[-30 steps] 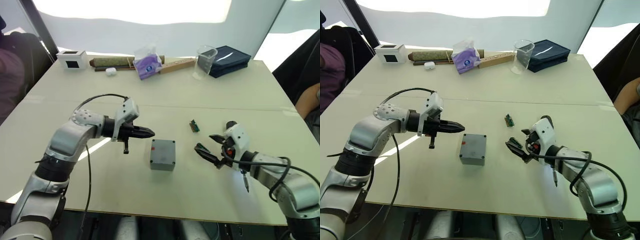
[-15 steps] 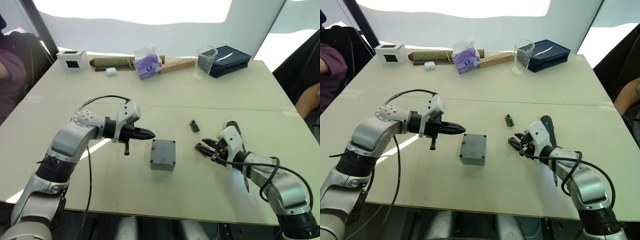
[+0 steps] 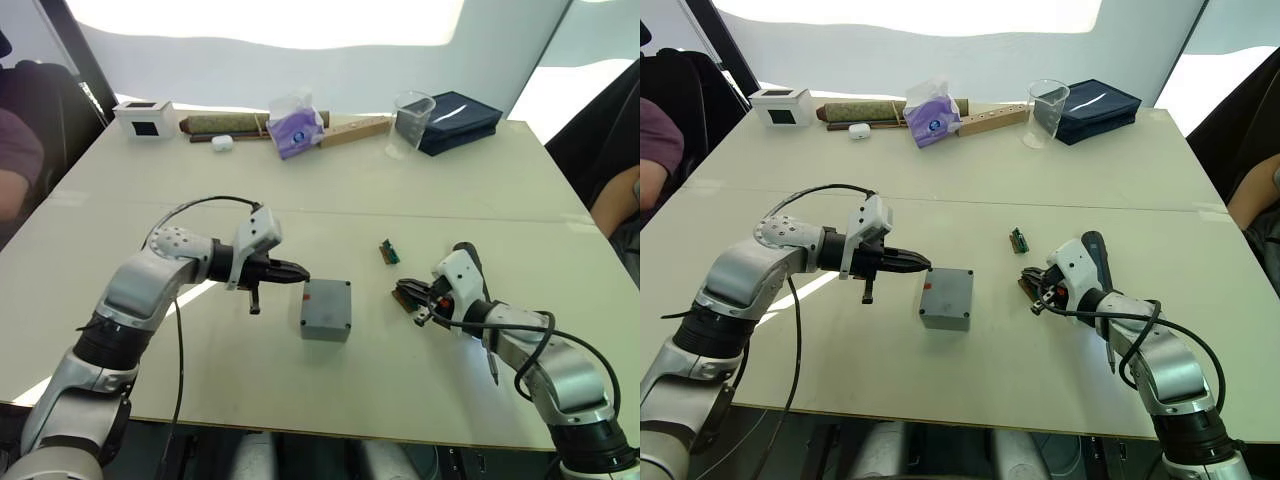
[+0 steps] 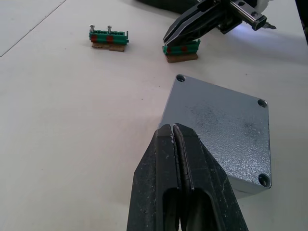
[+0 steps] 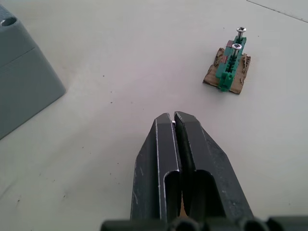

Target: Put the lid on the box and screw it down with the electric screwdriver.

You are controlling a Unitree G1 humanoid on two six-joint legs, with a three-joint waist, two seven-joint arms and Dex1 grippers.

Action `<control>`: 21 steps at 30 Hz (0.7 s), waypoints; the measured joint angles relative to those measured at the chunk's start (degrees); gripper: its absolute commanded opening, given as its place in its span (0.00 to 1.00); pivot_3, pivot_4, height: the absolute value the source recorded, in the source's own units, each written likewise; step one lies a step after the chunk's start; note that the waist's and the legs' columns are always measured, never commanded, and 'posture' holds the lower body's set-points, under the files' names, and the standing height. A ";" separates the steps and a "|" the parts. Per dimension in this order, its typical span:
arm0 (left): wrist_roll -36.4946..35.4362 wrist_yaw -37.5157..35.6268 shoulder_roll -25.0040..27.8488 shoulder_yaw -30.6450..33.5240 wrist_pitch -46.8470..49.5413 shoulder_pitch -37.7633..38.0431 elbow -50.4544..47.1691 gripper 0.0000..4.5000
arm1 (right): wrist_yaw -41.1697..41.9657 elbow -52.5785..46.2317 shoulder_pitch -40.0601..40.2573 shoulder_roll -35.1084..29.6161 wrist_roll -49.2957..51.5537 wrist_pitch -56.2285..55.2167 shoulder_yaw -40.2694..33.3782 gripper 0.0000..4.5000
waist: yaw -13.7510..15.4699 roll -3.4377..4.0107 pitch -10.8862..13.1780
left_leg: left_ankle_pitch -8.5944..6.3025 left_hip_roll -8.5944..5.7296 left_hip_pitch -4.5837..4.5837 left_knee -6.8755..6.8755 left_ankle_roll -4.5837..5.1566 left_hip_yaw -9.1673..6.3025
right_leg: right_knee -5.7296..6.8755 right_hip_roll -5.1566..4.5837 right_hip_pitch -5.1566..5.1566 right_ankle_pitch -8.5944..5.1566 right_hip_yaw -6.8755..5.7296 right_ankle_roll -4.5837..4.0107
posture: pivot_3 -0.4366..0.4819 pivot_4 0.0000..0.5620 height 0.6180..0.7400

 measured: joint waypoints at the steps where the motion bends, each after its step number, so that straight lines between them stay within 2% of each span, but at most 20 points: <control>1: 0.00 0.05 -0.02 0.00 0.00 0.00 0.00 0.00 | -0.01 0.00 0.00 0.00 0.04 -0.13 -0.04 0.01 | 0.01 0.00 0.00 | 0.00 0.00 0.00 0.00 0.00 0.00 | 0.00 0.00 0.00 0.00 0.00 0.00 | 0.48 0.27 1.00; 11: -0.03 0.30 -0.88 0.00 0.00 -0.01 0.05 0.00 | 0.10 -2.79 -0.82 -0.71 1.99 1.95 -3.77 0.01 | -0.01 0.00 0.00 | 0.00 0.00 0.00 0.00 0.00 -0.01 | 0.01 0.00 0.00 0.00 0.00 0.00 | 0.48 0.27 1.00; 16: -0.62 0.20 -0.91 0.06 0.35 -0.02 0.07 0.00 | -0.05 -6.97 -4.21 -0.70 4.77 5.28 -4.56 0.01 | -0.08 0.01 0.00 | 0.00 0.01 0.00 0.00 0.00 -0.04 | 0.03 0.00 -0.01 0.00 0.00 0.00 | 0.48 0.27 1.00; 21: -3.47 -3.57 4.00 0.43 2.61 1.86 -3.84 0.00 | -0.48 -13.74 -6.72 1.25 9.51 11.04 -1.59 0.01 | -0.11 0.01 -0.01 | 0.00 0.04 0.00 -0.03 0.00 -0.06 | 0.03 0.01 -0.02 0.00 0.00 -0.01 | 0.48 0.27 1.00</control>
